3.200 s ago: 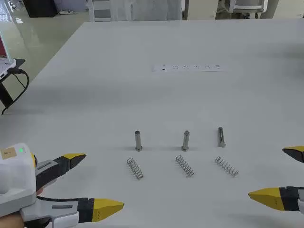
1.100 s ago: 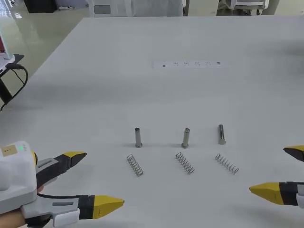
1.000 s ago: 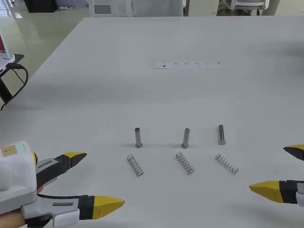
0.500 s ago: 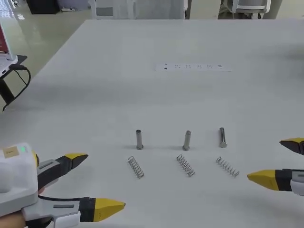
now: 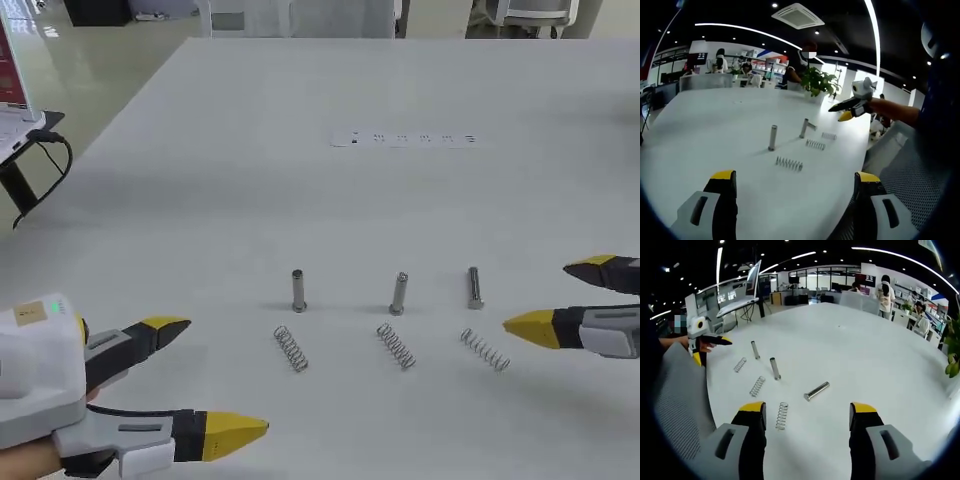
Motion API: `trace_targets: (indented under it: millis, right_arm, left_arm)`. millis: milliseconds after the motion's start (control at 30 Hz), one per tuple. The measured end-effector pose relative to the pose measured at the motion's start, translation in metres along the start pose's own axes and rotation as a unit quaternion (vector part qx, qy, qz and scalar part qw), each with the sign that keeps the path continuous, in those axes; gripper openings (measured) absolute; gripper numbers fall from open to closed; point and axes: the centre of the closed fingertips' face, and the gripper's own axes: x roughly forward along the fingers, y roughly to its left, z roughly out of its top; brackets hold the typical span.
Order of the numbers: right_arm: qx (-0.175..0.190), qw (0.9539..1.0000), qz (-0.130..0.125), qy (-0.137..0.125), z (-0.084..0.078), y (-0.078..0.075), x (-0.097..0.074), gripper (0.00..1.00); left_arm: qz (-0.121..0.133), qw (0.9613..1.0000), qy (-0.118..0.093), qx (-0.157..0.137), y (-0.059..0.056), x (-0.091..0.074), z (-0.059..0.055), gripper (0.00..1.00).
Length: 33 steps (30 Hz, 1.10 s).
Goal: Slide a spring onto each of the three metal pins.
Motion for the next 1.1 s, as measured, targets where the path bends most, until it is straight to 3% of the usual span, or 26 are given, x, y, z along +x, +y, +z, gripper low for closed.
trace_targets:
  millis: [500,733,1100]
  right_arm:
    - [0.009,0.9995,-0.001,0.032,0.013,-0.010,0.029,0.53]
    - [0.039,0.9983,-0.009,0.042,0.016,-0.017,0.042,0.48]
    - [0.076,0.9936,-0.020,0.081,0.009,-0.024,0.064,0.40]
  left_arm:
    - [-0.001,1.0000,0.001,0.000,-0.001,0.001,0.000,0.94]
    - [-0.003,1.0000,0.002,0.000,-0.002,0.002,-0.001,0.94]
    - [-0.005,1.0000,0.005,0.001,-0.002,0.004,-0.002,0.93]
